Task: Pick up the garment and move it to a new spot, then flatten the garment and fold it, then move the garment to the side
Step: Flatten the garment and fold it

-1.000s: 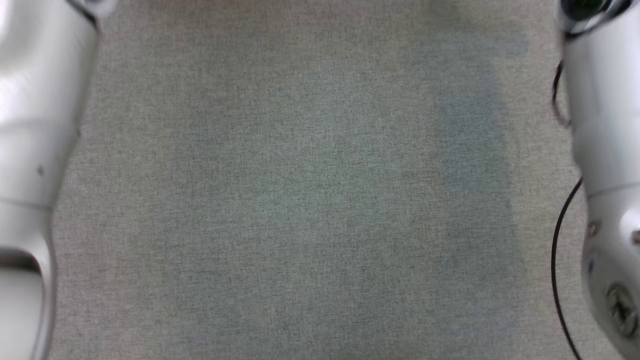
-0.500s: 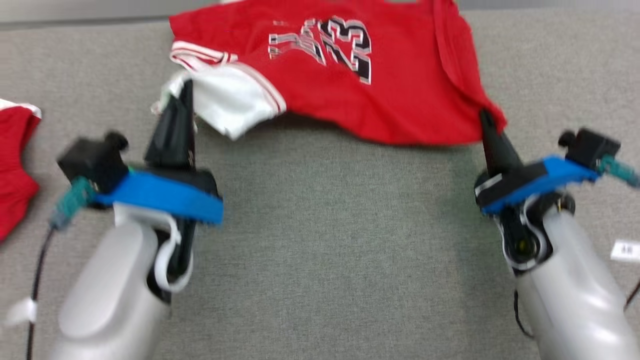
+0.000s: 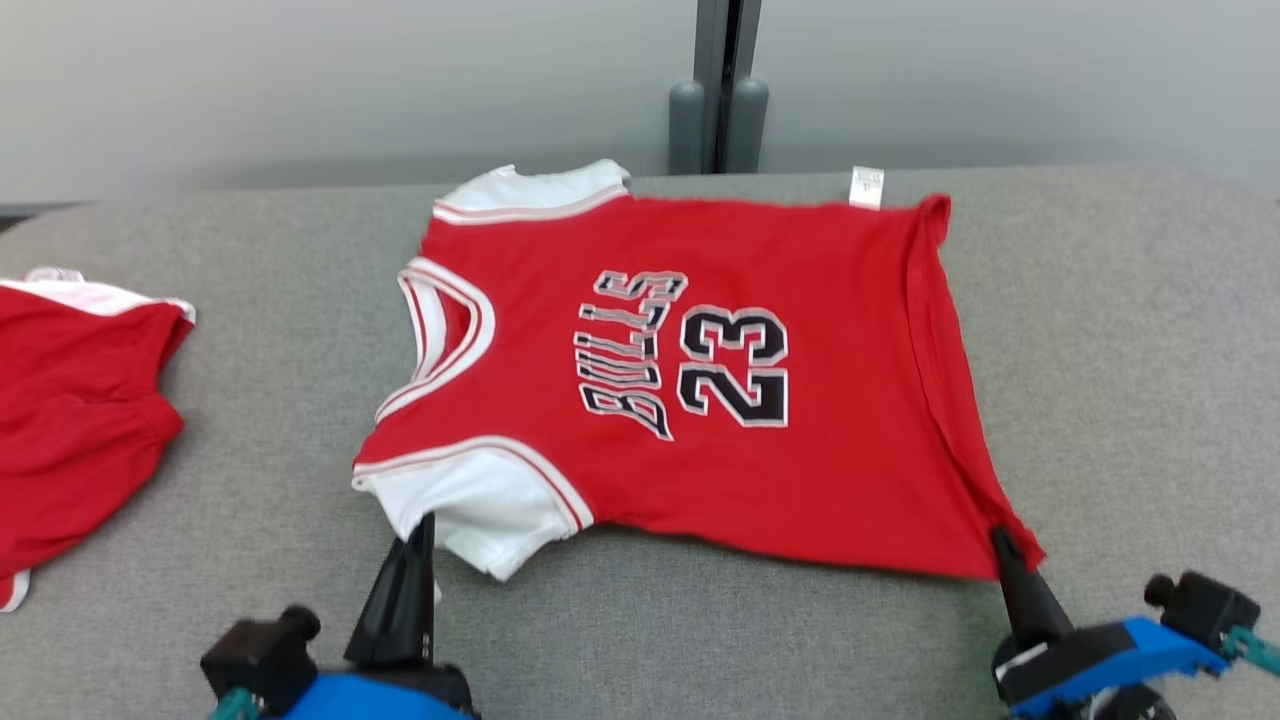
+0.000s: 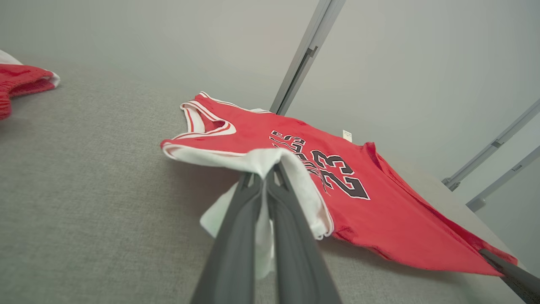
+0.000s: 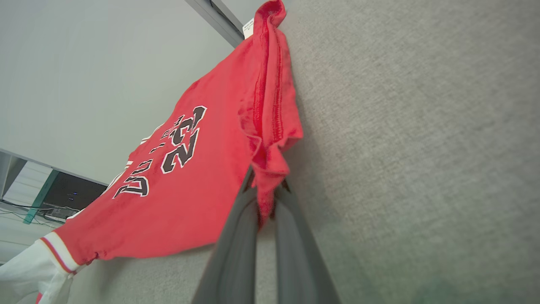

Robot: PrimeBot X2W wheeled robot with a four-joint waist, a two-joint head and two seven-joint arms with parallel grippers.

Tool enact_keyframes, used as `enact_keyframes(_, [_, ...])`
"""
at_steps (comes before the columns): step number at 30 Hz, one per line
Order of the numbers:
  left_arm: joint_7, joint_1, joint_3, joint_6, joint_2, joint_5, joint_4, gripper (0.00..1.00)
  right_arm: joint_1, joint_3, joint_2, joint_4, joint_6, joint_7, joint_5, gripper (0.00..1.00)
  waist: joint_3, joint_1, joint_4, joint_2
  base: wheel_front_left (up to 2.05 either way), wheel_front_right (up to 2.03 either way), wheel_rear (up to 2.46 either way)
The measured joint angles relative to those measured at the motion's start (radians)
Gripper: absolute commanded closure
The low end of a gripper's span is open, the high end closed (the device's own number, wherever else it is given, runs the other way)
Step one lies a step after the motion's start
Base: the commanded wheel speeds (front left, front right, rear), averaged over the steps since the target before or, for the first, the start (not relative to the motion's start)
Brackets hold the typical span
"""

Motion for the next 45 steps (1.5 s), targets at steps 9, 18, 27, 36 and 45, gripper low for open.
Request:
enact_keyframes(9, [0.0,0.202,-0.025,0.035,0.008,0.002,-0.086,1.0,0.266,-0.097,0.04,-0.2,0.0,0.085,-0.053,1.0,-0.073,0.0,0.015,-0.0001,0.0,0.0,0.0])
enact_keyframes(18, [0.024,0.296,-0.05,0.058,0.037,0.003,-0.155,1.0,0.436,-0.17,0.056,-0.358,0.0,0.193,-0.065,1.0,-0.082,0.0001,0.025,0.0001,0.0,0.0,0.0])
enact_keyframes(27, [0.042,0.263,-0.051,0.047,0.043,-0.003,-0.136,1.0,0.421,-0.141,0.057,-0.362,0.0,0.202,-0.01,1.0,-0.069,0.0001,0.011,0.0003,0.0,0.0,0.0])
enact_keyframes(36, [0.055,0.194,-0.042,0.021,0.053,-0.01,-0.111,1.0,0.386,-0.144,0.057,-0.36,0.0,0.209,0.072,1.0,-0.061,0.0002,-0.004,0.0003,0.0,0.0,0.0])
enact_keyframes(45, [0.081,0.104,-0.044,-0.014,0.075,-0.003,-0.06,1.0,0.333,-0.143,0.057,-0.347,0.0,0.237,0.082,1.0,-0.044,0.0003,-0.015,0.0003,0.0,0.0,0.0])
